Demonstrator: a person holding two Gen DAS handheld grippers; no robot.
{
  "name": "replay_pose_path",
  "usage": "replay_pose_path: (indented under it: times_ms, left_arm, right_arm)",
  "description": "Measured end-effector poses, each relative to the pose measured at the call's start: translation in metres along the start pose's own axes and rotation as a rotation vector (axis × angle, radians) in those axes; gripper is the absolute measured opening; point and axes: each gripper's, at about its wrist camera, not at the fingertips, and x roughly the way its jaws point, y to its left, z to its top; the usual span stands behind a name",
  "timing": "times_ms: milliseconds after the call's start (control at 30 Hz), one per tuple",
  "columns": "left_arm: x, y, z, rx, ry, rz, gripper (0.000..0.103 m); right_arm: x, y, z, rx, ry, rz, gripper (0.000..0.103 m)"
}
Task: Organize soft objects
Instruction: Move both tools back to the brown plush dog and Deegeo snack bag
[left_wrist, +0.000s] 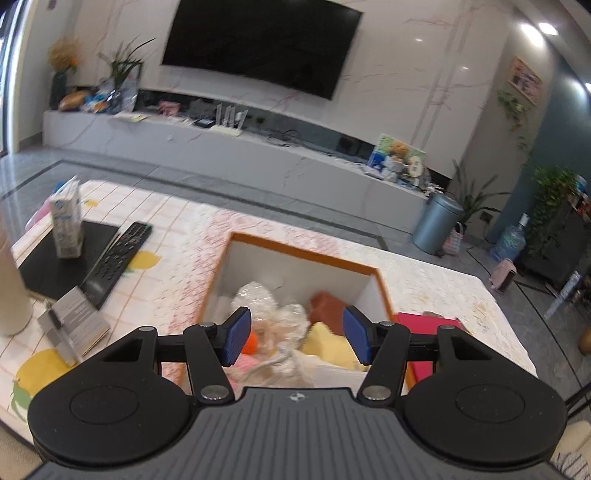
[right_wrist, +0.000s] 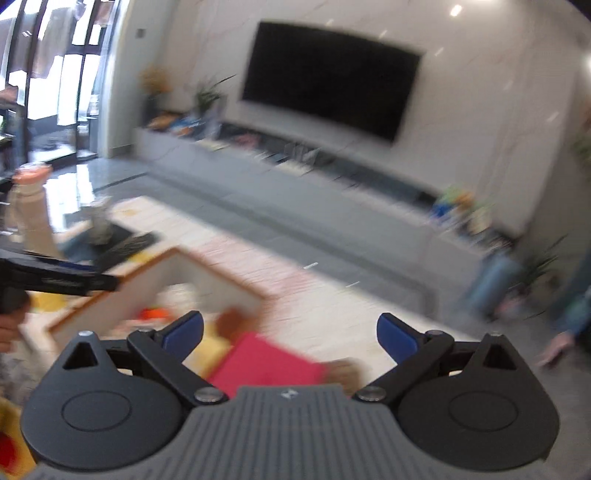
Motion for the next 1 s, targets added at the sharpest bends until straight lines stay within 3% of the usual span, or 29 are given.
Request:
replay_pose_path:
  times_ms: [133, 367, 733, 1000]
  left_arm:
    - [-0.003, -0.023, -0.003, 0.054, -0.009, -0.035, 0.067]
    - [0.008, -0.073, -0.018, 0.137, 0.019, -0.096, 0.067]
    - [0.022, -0.137, -0.056, 0.308, 0.017, -0.158, 0.067]
    - [0.037, -0.138, -0.065, 0.275, 0.018, -0.135, 0.067]
  right_arm:
    - [-0.03, -0.036, -0.014, 0.003, -0.062, -0.162, 0.1]
    - [-0.047, -0.095, -0.061, 0.132, -0.072, -0.284, 0.1]
    - [-0.012, -0.122, -0.114, 0.216, 0.0, -0.288, 0.1]
    - [0.063, -0.13, -0.131, 0.301, 0.11, -0.201, 0.1]
